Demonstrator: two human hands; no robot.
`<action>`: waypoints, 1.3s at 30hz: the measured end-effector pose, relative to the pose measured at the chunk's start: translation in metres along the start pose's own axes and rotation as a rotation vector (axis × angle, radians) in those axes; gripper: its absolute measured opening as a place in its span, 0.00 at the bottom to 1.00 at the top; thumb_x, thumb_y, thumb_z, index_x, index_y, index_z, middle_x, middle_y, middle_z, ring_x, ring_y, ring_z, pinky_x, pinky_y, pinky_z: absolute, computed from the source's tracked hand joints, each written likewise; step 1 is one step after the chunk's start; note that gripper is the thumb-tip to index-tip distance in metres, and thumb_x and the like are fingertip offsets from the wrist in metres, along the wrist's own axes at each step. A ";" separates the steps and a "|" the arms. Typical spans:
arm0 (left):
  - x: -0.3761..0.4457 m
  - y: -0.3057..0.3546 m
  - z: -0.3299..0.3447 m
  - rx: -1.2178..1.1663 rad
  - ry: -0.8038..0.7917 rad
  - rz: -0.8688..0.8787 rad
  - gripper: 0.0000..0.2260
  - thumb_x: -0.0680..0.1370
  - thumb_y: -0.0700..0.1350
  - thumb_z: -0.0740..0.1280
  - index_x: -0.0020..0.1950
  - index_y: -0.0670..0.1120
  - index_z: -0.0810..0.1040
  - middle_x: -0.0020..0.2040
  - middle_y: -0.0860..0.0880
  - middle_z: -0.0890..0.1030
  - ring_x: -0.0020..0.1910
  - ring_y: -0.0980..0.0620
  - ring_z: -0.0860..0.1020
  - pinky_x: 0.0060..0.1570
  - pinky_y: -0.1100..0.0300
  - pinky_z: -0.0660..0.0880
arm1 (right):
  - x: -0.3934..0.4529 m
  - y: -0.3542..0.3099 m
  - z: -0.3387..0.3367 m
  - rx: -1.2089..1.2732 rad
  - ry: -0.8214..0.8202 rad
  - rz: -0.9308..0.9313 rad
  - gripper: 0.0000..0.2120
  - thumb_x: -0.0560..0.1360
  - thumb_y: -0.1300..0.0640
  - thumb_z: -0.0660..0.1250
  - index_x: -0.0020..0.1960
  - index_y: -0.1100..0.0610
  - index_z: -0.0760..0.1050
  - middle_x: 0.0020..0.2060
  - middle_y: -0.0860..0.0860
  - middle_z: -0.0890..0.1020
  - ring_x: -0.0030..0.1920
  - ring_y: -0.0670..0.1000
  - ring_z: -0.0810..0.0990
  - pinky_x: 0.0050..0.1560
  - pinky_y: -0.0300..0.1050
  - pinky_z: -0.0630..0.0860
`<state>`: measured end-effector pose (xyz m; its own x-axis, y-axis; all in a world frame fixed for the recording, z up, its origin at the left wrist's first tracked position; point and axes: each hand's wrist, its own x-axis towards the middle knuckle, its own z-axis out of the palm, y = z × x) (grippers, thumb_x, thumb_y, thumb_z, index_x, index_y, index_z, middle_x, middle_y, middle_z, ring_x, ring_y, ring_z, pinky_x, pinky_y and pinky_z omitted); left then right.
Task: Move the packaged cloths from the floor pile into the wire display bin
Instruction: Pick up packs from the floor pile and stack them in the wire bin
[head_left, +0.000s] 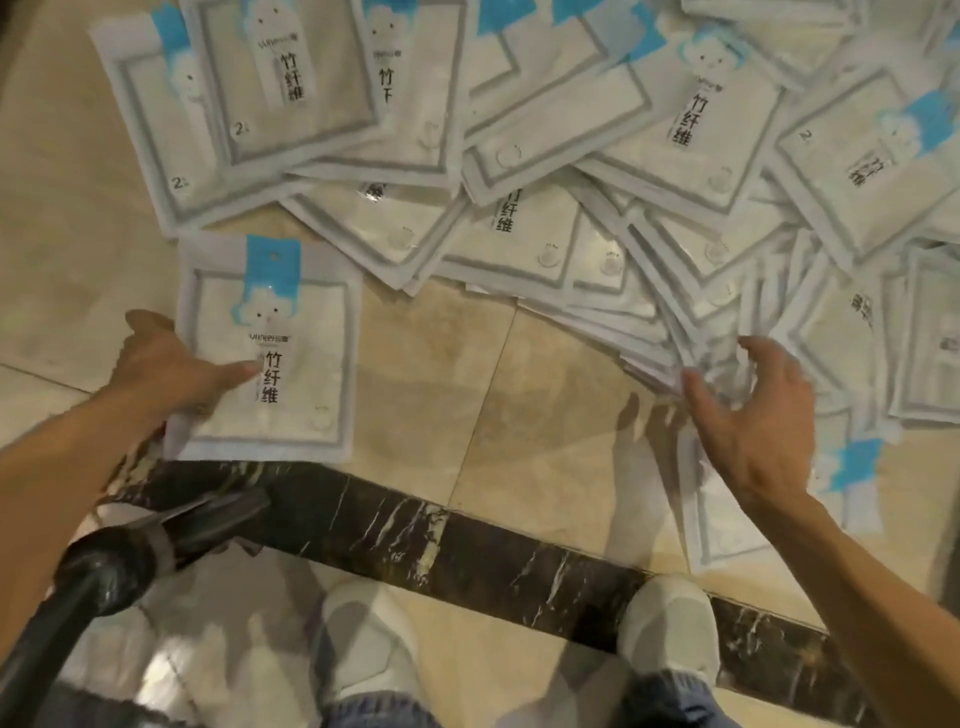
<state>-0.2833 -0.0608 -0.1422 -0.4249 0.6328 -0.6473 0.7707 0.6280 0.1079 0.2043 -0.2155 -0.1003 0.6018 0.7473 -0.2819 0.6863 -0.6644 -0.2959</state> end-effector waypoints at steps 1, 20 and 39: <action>-0.005 0.007 0.005 0.000 -0.026 0.021 0.44 0.68 0.53 0.82 0.72 0.39 0.61 0.65 0.38 0.75 0.64 0.33 0.75 0.56 0.42 0.74 | -0.002 0.007 -0.004 0.045 0.062 0.040 0.30 0.78 0.42 0.70 0.73 0.56 0.69 0.68 0.58 0.74 0.67 0.61 0.72 0.65 0.61 0.71; -0.162 0.135 0.157 -0.462 -0.426 0.317 0.19 0.76 0.37 0.75 0.63 0.45 0.73 0.51 0.53 0.82 0.46 0.57 0.81 0.36 0.63 0.77 | -0.005 0.249 0.080 0.999 -0.008 1.192 0.71 0.36 0.31 0.86 0.73 0.57 0.68 0.60 0.54 0.81 0.54 0.58 0.83 0.43 0.56 0.82; -0.236 0.172 0.016 -0.700 -0.512 0.340 0.17 0.73 0.34 0.75 0.57 0.51 0.81 0.50 0.50 0.88 0.48 0.50 0.87 0.47 0.49 0.83 | -0.037 0.072 -0.124 1.407 -0.180 0.694 0.20 0.76 0.63 0.72 0.67 0.59 0.76 0.58 0.58 0.86 0.56 0.60 0.86 0.50 0.62 0.85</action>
<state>-0.0428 -0.1090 0.0167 0.1606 0.6604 -0.7336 0.2826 0.6813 0.6752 0.2822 -0.2893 0.0020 0.4999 0.3603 -0.7876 -0.6664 -0.4208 -0.6155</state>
